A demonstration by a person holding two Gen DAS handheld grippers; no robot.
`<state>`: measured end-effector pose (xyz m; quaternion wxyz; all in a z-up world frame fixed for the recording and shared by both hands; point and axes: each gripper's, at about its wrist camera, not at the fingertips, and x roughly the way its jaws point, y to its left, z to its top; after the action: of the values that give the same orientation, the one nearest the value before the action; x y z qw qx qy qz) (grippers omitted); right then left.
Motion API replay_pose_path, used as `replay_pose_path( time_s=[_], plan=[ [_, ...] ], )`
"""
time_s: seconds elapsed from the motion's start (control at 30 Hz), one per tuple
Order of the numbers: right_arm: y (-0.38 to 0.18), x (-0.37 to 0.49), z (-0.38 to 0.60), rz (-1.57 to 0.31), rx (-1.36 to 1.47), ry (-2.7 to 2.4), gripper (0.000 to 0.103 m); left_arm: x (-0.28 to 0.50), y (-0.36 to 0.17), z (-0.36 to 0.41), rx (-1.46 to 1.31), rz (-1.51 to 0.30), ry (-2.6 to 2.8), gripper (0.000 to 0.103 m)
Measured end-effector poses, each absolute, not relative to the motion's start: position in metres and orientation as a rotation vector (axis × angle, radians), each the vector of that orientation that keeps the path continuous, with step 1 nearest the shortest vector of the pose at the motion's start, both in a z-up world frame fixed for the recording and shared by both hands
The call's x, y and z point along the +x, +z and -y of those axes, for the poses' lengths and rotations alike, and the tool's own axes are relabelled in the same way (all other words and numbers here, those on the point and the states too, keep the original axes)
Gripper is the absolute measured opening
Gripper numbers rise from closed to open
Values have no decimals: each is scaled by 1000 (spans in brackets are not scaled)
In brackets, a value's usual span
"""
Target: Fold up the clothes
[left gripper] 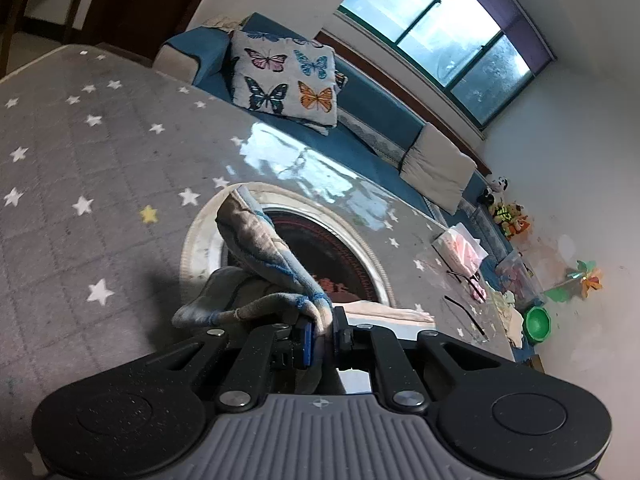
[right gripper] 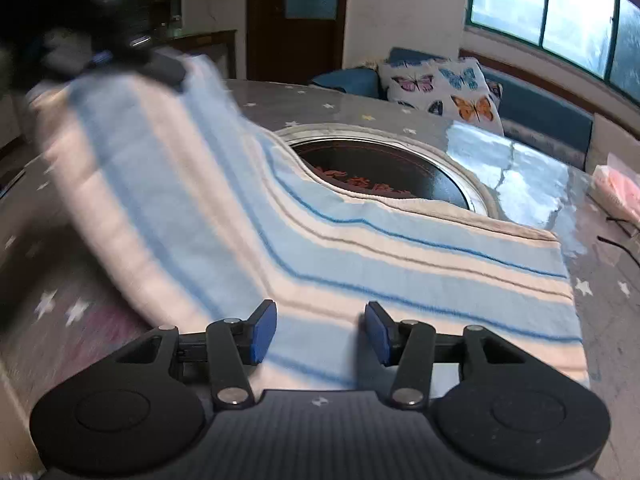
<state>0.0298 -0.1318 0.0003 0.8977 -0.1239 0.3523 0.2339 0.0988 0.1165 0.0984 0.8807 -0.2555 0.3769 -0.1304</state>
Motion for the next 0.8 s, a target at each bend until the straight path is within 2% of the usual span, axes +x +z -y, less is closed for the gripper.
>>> replay_pose_path(
  time_s=[0.2, 0.4, 0.8],
  plan=[
    [11, 4, 161, -712, -276, 524, 56, 105, 119, -80, -469, -784, -285, 10],
    [33, 9, 217, -662, -153, 438, 57, 119, 128, -24, -397, -820, -284, 10],
    [34, 28, 318, -638, 60, 291, 57, 153, 90, 100, -291, -957, -356, 11]
  ],
)
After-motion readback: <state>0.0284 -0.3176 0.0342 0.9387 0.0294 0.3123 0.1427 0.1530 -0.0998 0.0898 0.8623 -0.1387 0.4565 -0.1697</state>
